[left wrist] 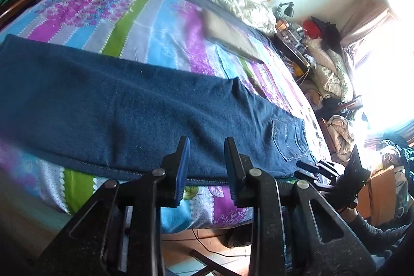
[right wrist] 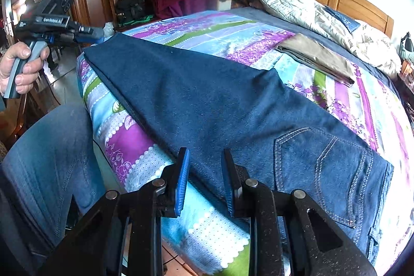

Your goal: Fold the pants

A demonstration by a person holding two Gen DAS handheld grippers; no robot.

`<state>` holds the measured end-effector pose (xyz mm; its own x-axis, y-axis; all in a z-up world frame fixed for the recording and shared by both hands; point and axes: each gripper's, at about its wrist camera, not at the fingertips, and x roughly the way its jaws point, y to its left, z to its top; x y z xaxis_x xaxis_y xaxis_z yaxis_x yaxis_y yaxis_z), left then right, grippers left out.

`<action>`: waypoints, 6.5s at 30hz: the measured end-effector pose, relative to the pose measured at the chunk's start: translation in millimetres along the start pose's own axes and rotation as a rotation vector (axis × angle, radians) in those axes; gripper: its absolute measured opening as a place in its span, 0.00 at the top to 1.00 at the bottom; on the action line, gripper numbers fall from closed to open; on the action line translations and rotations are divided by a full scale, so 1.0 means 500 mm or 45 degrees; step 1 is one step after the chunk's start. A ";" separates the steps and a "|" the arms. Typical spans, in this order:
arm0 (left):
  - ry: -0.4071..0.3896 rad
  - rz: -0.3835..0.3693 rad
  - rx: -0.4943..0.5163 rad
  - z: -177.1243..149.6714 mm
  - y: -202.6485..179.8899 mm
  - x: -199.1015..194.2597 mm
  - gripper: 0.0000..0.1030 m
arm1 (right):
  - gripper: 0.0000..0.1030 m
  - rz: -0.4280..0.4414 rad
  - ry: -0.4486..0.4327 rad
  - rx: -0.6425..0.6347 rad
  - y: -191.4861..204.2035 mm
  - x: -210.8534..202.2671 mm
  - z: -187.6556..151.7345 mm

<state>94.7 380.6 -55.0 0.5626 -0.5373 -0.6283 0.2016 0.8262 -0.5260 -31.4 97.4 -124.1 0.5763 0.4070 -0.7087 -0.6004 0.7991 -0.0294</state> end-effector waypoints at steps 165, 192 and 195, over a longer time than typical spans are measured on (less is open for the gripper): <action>-0.261 1.003 -0.268 -0.088 0.270 -0.203 0.52 | 0.33 -0.168 0.029 0.165 -0.048 0.148 0.190; -0.546 0.083 -0.890 -0.103 0.601 -0.225 0.53 | 0.33 -0.095 0.105 0.091 0.067 0.201 0.224; -0.551 0.108 -0.878 -0.088 0.606 -0.219 0.56 | 0.33 -0.094 0.102 0.080 0.076 0.203 0.236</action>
<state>59.2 682.1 -170.7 0.8418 -0.2479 -0.4794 -0.3151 0.4954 -0.8095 69.8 221.2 -114.2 0.5700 0.3112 -0.7605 -0.5206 0.8528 -0.0413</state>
